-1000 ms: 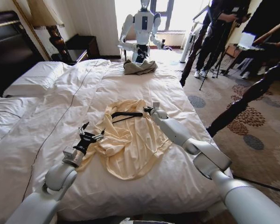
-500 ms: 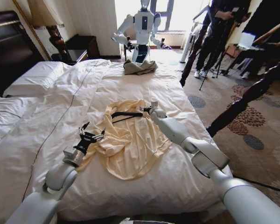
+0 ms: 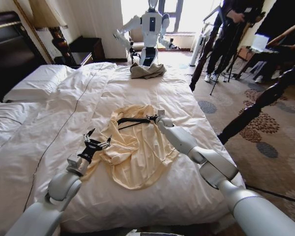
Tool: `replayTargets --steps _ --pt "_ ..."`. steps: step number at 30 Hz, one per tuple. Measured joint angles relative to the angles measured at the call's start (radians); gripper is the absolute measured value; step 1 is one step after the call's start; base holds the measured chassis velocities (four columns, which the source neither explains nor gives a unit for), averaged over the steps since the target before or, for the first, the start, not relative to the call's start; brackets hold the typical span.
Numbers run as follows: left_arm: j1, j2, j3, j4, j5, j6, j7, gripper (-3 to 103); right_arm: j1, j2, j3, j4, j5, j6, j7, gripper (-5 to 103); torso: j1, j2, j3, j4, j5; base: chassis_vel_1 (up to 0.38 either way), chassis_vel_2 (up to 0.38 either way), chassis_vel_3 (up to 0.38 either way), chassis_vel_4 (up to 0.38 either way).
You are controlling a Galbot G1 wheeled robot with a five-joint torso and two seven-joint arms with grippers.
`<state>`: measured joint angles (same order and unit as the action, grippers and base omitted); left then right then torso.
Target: Pick up the clothes from the bed and hang them on the clothes hanger.
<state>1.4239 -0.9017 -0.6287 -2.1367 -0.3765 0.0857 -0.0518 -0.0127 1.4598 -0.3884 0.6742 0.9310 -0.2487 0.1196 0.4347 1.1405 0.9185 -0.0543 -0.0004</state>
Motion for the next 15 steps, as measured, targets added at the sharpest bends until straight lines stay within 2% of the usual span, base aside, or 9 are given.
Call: replayTargets --steps 3,5,6,7,9,11,12,15 --pt "-0.003 0.004 0.001 0.0 0.0 0.0 0.0 100 -0.001 -0.004 0.001 -0.002 0.005 0.002 0.0 46 0.0 0.0 0.0 -0.0001 0.0 0.0 0.0 0.0 0.0" --pt "-0.003 0.005 0.001 0.0 0.0 0.0 0.0 100 -0.001 -0.005 0.001 -0.002 0.006 0.003 0.0 46 0.0 0.0 0.0 -0.0001 0.0 0.0 0.0 0.0 0.0" --pt "-0.004 0.005 0.002 0.0 0.0 0.0 0.0 100 -0.002 -0.006 0.001 -0.002 0.006 0.005 -0.001 36 0.0 0.0 0.0 -0.0001 0.0 0.0 0.0 0.0 0.0" --pt "-0.004 0.005 0.004 0.0 0.0 0.001 0.0 100 -0.002 -0.005 0.001 -0.002 0.006 0.007 -0.002 36 0.0 0.0 0.0 -0.0001 0.0 0.0 0.0 0.0 0.0" --pt "-0.004 0.005 0.005 0.0 0.0 0.001 0.0 100 -0.003 -0.003 0.001 -0.002 0.006 0.009 -0.003 25 0.0 0.0 0.0 -0.0001 0.0 0.0 0.0 0.0 0.0" --pt "-0.004 0.005 0.005 -0.001 0.0 0.001 0.0 100 -0.003 -0.002 0.001 -0.002 0.005 0.01 -0.003 25 0.0 0.0 0.0 0.0 0.0 0.0 0.0 0.0 0.0" --pt "-0.003 0.005 0.006 -0.002 0.0 0.002 0.0 100 -0.005 -0.001 0.001 -0.001 0.004 0.013 -0.003 14 0.0 0.0 0.0 0.0 0.0 0.0 0.0 0.0 0.0" --pt "-0.003 0.005 0.004 -0.002 0.0 0.002 0.0 100 -0.007 0.001 0.001 0.002 -0.001 0.017 -0.003 8 0.0 0.0 0.0 0.0 0.0 0.0 0.0 0.0 0.0"
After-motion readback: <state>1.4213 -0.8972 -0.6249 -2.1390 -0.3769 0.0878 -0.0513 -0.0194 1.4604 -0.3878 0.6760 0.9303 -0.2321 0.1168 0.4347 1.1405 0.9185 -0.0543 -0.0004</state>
